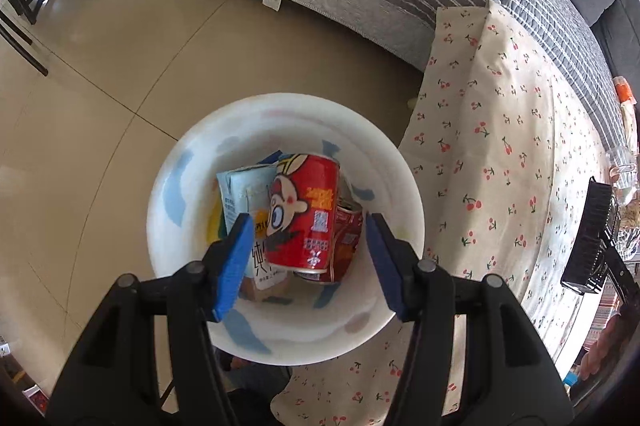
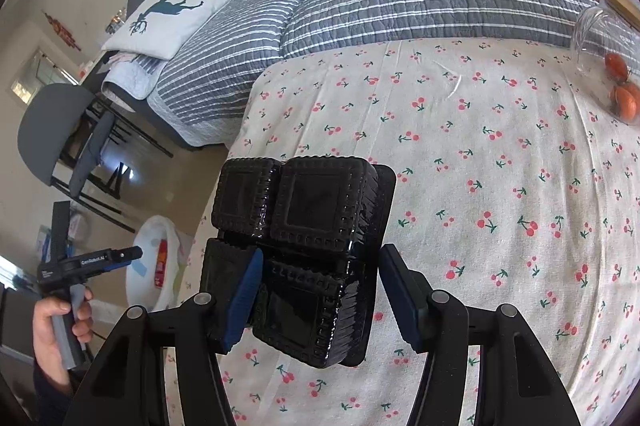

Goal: Collect trash

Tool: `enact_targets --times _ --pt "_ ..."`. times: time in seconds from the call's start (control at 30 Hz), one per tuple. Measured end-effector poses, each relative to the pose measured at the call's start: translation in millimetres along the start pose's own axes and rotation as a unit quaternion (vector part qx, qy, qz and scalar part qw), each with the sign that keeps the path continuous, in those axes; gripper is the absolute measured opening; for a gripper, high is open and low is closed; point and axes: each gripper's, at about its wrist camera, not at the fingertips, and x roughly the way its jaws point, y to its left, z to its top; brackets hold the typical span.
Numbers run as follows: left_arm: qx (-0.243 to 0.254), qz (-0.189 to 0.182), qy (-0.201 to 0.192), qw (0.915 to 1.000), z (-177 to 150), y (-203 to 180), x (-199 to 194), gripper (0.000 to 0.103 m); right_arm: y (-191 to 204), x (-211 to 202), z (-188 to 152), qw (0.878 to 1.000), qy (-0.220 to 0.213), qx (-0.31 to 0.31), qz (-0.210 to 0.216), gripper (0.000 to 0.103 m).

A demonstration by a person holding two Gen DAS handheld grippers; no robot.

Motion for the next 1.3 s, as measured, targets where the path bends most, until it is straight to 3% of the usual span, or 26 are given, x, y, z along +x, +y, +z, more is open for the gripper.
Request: enact_targets --times 0.2,0.4,0.53,0.7,1.0,1.13,1.3 --pt "-0.040 -0.036 -0.033 0.9980 -0.2 25.7 -33.6 0.059 26.6 0.1 -5.9 1.000 -0.009 -0.027 -0.002 0.061" --pt "-0.074 -0.079 -0.058 0.9924 -1.4 53.9 -59.6 0.059 76.8 22.1 -15.4 0.999 0.002 -0.047 0.027 0.061" --pt "-0.094 -0.077 -0.074 0.9898 0.8 74.2 -68.4 0.059 128.1 45.6 -28.5 0.996 0.009 -0.078 0.044 0.061" --pt "-0.112 -0.087 -0.067 0.9876 3.4 87.6 -66.4 0.059 187.5 81.8 -45.3 0.992 0.025 -0.104 0.071 0.061" --pt "-0.089 -0.095 -0.084 0.9880 2.6 85.5 -77.7 0.060 265.3 137.7 -52.1 0.984 0.056 -0.151 0.082 0.066" --pt "-0.080 -0.083 -0.084 0.9898 2.9 83.7 -75.5 0.060 273.3 155.9 -58.8 0.983 0.070 -0.161 0.052 0.067" --pt "-0.051 -0.086 -0.081 0.9916 0.1 72.2 -75.1 0.060 251.2 141.2 -70.4 0.984 0.065 -0.165 0.025 0.067"
